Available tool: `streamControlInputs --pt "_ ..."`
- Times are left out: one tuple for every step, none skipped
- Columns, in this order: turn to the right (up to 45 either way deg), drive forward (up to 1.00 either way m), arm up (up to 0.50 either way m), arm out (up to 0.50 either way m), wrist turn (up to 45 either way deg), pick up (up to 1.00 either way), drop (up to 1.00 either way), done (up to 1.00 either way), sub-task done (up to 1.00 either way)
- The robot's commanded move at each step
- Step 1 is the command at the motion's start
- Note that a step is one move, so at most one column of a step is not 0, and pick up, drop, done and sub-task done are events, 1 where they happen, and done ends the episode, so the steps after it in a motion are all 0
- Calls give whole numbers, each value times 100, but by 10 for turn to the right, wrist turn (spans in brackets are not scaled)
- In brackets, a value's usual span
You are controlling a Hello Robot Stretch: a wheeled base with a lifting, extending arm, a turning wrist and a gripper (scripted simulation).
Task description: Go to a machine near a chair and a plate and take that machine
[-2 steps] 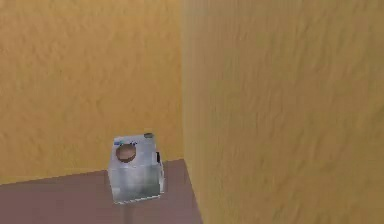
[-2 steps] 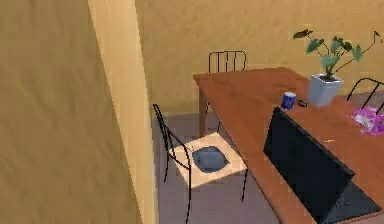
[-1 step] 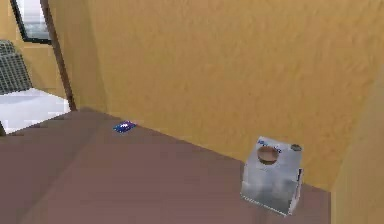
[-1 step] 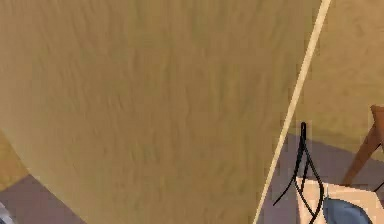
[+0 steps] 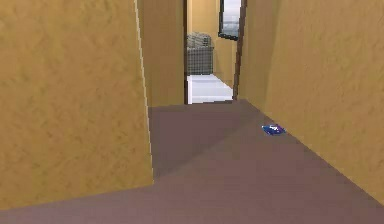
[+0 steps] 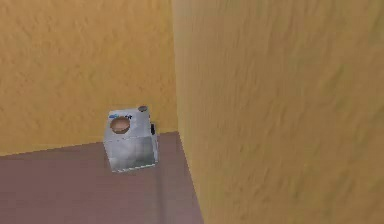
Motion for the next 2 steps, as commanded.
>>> streamControlInputs --pt "-120 0 0 0 0 0 0 0 0" --pt "0 30 0 0 0 0 0 0 0"
